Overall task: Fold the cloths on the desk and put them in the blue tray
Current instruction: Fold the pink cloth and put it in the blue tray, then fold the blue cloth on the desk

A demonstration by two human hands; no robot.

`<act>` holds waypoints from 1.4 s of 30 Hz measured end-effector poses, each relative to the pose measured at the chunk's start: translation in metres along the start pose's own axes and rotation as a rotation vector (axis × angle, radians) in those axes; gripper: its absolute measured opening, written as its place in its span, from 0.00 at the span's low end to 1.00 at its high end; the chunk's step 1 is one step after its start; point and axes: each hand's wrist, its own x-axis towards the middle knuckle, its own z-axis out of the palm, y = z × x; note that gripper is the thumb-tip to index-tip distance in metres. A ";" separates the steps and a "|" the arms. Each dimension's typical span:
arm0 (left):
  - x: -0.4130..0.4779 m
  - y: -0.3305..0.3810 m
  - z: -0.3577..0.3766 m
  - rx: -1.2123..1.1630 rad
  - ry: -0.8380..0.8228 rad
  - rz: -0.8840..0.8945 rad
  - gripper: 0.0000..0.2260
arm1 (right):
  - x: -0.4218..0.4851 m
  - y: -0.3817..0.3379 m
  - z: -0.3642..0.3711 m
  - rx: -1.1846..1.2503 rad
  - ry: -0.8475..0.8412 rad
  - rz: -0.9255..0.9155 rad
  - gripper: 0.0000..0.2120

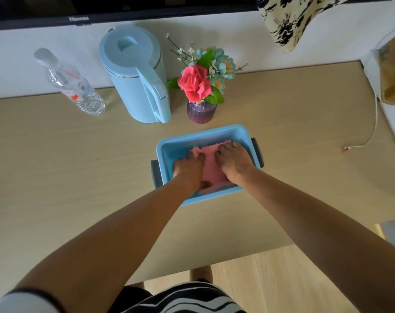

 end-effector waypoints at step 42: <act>-0.298 -0.430 0.272 -0.756 0.264 -0.990 0.39 | -0.029 -0.380 -0.146 1.323 0.127 -0.189 0.13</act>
